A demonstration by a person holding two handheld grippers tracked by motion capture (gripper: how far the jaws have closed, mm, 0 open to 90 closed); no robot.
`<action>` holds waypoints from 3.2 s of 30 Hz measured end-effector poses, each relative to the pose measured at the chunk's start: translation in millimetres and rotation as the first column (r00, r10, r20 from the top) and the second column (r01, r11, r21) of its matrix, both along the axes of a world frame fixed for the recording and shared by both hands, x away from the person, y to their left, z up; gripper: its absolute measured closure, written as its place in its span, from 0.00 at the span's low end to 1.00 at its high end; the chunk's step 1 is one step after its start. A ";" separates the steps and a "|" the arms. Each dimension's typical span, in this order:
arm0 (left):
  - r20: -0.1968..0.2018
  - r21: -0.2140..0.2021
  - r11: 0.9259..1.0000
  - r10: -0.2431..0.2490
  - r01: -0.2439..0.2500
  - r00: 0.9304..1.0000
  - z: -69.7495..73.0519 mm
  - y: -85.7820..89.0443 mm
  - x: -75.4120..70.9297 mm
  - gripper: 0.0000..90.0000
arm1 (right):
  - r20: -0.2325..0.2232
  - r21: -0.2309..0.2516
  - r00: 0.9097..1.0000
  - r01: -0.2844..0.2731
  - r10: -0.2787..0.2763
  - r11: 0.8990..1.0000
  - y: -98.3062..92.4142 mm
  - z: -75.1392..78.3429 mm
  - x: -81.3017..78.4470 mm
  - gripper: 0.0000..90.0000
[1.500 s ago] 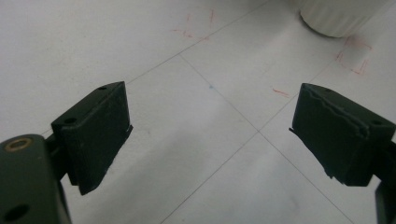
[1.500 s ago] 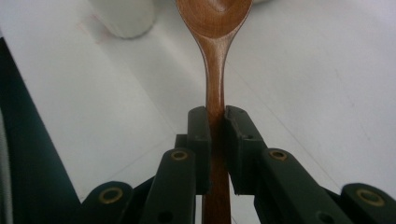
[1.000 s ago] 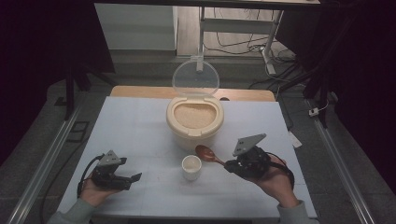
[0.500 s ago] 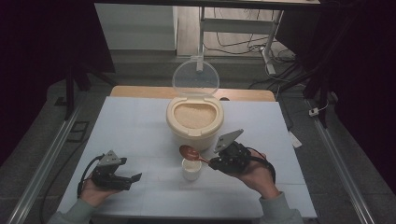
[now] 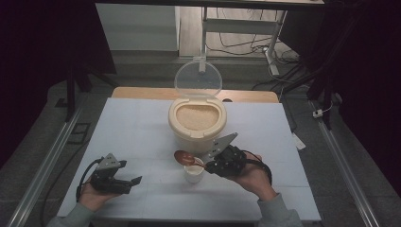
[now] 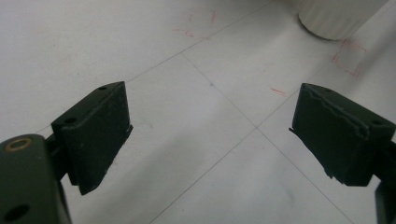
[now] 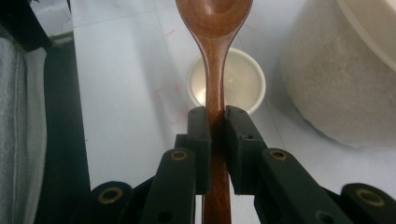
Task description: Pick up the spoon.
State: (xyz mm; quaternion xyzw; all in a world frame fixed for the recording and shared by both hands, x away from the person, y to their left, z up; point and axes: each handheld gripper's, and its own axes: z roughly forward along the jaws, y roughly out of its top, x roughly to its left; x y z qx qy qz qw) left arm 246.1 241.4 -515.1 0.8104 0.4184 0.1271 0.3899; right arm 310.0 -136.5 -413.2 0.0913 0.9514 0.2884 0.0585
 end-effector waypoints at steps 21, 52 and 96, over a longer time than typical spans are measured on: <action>0.068 -0.026 0.992 -0.119 0.121 0.991 39.9 -18.3 -13.0 0.13 | 0.006 -0.031 0.998 -0.063 0.063 0.998 28.2 -11.9 -6.4 0.90; 0.143 0.094 0.929 -0.367 0.357 0.919 103.3 -109.2 9.2 0.21 | 0.022 -0.028 0.998 -0.060 0.061 0.998 30.3 -11.5 -7.7 0.90; -0.006 0.233 0.815 -0.544 0.530 0.839 97.5 -146.1 34.5 0.40 | 0.075 -0.026 0.989 -0.127 0.128 0.992 36.9 -4.5 -19.8 0.90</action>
